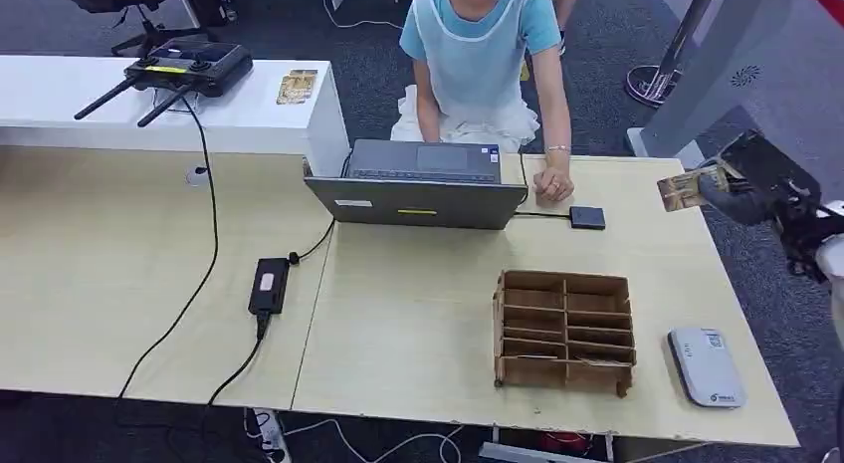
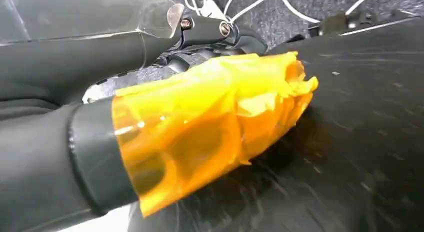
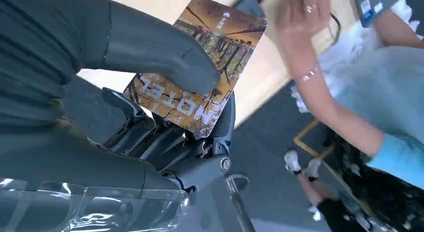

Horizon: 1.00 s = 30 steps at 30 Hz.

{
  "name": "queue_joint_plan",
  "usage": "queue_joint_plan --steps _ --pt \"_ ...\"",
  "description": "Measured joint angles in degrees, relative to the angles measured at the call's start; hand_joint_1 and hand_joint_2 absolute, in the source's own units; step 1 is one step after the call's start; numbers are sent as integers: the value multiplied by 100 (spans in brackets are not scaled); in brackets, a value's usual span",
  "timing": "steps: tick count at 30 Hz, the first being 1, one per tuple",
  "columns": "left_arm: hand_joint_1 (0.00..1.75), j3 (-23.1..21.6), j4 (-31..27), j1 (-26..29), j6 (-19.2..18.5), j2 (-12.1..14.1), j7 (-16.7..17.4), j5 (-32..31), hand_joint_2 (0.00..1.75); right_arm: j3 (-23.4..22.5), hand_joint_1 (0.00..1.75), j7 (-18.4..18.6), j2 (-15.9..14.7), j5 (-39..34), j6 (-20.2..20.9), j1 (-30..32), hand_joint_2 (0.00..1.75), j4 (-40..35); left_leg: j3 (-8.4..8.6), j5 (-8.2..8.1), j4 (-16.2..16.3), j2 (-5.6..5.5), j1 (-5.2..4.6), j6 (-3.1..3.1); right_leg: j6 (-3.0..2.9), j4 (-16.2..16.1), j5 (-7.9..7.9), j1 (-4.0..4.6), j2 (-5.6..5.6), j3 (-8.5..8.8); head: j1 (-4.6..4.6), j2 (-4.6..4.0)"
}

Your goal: Pass the card to the sensor for recognition and then transmit it.

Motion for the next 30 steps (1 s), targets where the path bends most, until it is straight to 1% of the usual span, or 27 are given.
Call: queue_joint_plan --steps 2,4,6,9,10,12,15,19,22,25,30 --pt "0 -96 0 -9 -28 -6 -22 0 0 211 175 24 172 331 -368 -231 175 -22 -2 0 -2 4 0 0 0 2 0 1 3 2 0 0" --pt "0 -188 0 -25 -70 -11 -68 0 0 447 175 50 427 698 -771 -465 175 -20 3 0 -2 10 0 0 -1 2 1 1 17 0 0 -2" --pt "0 -258 0 -31 -83 -18 -87 0 0 662 175 98 654 846 -935 -635 175 -20 10 0 -2 10 2 0 -1 1 1 1 14 0 0 0" --pt "0 -330 0 -32 -83 -28 -98 2 0 815 175 105 856 958 -1015 -765 175 -15 -3 6 -2 -24 3 -4 -1 2 0 2 -23 3 2 0" --pt "0 -347 0 -32 -83 -28 -107 7 0 863 175 107 914 1104 -1145 -803 175 -9 -5 7 -2 -24 3 -5 -1 2 0 2 -23 3 4 0" --pt "0 -404 0 -39 -103 -28 -118 7 0 1008 175 228 1076 1579 -1513 -910 175 22 -7 7 -4 -17 2 -5 -1 3 0 2 -15 3 2 -2" --pt "0 -542 0 -77 -181 -28 -140 9 0 1356 175 583 1450 2551 -2038 -1226 175 240 3 7 -4 5 2 -5 -2 4 2 3 7 0 0 0" --pt "0 -725 0 -100 -234 -28 -214 9 0 1711 175 802 1999 3116 -2227 -1624 175 688 5 12 -4 -2 5 -11 -3 5 2 3 3 0 0 0" --pt "0 -845 0 -114 -265 -28 -258 9 0 1912 175 928 2338 3426 -2303 -1863 175 1018 6 12 -4 -3 8 -12 -3 7 2 6 3 0 0 0" --pt "0 -976 0 -127 -291 -28 -310 11 0 2089 175 1069 2596 3730 -2340 -2057 175 1339 4 12 -4 -8 7 -12 -3 7 2 5 -1 0 2 -2" --pt "0 -1226 0 -167 -345 -28 -380 13 0 2294 175 1193 2891 4008 -2378 -2252 175 1729 2 12 -4 -9 6 -12 -3 6 2 4 -3 1 2 -2"
